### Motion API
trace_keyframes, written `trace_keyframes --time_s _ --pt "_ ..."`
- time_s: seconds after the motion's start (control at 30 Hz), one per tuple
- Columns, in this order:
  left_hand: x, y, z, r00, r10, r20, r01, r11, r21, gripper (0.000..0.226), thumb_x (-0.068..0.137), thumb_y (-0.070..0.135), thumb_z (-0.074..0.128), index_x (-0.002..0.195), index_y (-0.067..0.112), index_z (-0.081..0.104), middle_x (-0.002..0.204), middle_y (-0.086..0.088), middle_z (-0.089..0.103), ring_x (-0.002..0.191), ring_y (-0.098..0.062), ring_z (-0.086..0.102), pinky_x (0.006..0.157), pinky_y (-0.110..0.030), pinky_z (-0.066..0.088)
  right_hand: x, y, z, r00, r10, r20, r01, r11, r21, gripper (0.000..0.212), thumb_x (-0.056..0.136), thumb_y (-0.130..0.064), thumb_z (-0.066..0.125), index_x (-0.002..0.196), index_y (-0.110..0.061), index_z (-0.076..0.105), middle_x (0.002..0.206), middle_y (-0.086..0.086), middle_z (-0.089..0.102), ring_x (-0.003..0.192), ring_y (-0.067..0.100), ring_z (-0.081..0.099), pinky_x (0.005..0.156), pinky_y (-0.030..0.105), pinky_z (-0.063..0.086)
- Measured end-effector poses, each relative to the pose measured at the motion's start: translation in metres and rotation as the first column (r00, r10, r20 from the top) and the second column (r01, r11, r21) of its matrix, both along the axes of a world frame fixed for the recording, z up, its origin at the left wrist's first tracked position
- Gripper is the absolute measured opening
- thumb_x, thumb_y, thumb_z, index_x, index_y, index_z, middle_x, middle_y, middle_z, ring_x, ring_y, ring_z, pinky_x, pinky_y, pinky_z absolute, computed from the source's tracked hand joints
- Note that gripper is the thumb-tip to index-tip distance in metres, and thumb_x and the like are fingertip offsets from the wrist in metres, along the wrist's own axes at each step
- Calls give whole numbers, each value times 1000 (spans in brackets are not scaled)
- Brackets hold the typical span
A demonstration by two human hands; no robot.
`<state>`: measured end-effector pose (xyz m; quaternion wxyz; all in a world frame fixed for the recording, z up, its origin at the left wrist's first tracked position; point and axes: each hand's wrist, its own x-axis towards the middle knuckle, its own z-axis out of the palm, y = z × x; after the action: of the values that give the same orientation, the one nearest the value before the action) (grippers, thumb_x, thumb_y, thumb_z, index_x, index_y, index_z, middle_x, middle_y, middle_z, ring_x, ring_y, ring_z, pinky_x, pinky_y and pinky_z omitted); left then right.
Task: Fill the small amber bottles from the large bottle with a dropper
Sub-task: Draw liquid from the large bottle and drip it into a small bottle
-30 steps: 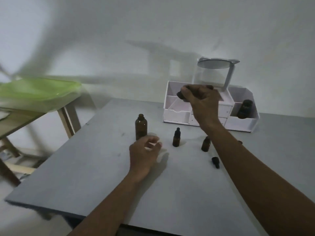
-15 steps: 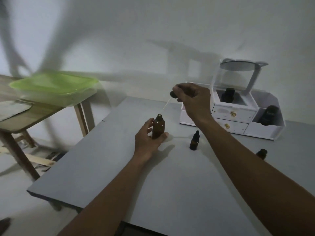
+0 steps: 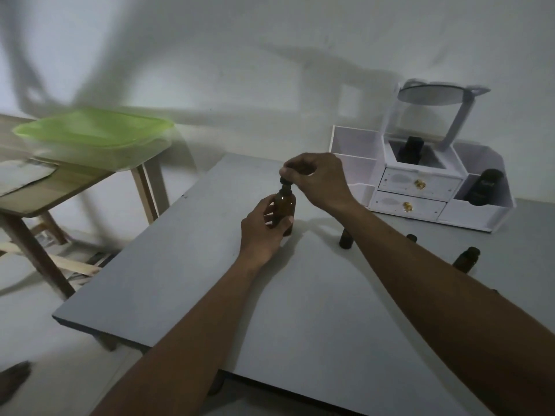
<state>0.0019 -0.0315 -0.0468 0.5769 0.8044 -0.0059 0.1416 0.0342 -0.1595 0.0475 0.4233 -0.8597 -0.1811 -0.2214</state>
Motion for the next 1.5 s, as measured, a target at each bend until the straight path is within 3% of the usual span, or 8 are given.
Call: trace_keyframes --time_s 0.17,0.37,0.63,1.0,1.17,1.33,1.4,1.5 --pt "1 -1 0 1000 3 -4 -3 999 34 58 87 30 73 139 24 49 135 1 60 117 -20 61 94 -22 42 2 1 -15 998 -37 -44 36 999 -11 19 88 -25 75 101 -12 78 97 4 78 76 4 67 68 0 44" --pt "1 -1 -2 1000 12 -11 -12 999 38 57 87 32 73 138 26 50 132 3 61 113 -17 62 87 -16 38 4 2 -14 998 -25 -59 27 999 27 15 87 -21 75 94 -9 80 88 6 78 80 16 73 80 25 57" --pt "2 -1 -2 1000 0 -15 1 1000 27 59 86 32 73 140 24 49 135 1 60 116 -21 62 97 -24 44 5 7 -12 998 -60 -24 61 998 33 12 86 -16 75 89 -6 80 83 6 78 70 13 72 70 16 54" --pt "1 0 -1 1000 -4 -5 4 999 43 59 87 31 73 140 22 48 135 -1 60 116 -22 61 94 -23 42 -2 9 -8 998 -63 -18 63 998 11 16 88 -24 75 96 -11 79 86 1 79 72 5 72 74 13 56" --pt "-1 3 -1 1000 0 -11 1 999 34 61 85 27 75 140 26 48 129 2 62 103 -9 61 88 -15 41 -9 6 30 995 -69 66 62 992 109 16 89 -27 73 95 -13 78 78 -9 76 68 -5 70 71 4 50" --pt "-14 0 -2 991 129 15 -128 990 -49 72 79 21 81 140 29 44 126 4 57 105 -11 55 92 -24 44 -24 -18 73 986 -84 146 41 960 275 17 89 -25 73 95 -10 78 78 -6 77 72 0 73 74 19 58" --pt "-25 -5 -1 984 177 35 -174 981 -90 62 79 18 80 132 27 50 122 3 59 99 -9 58 86 -19 45 -29 -35 86 986 -89 141 36 939 342 17 88 -24 74 95 -9 78 79 -2 78 74 5 75 75 29 60" --pt "-47 -20 3 988 148 39 -143 984 -110 42 81 14 78 116 22 58 103 7 64 79 4 58 66 -2 41 -37 -65 97 987 -108 121 46 902 429 16 88 -21 75 94 -6 76 78 2 77 74 10 76 70 29 60"
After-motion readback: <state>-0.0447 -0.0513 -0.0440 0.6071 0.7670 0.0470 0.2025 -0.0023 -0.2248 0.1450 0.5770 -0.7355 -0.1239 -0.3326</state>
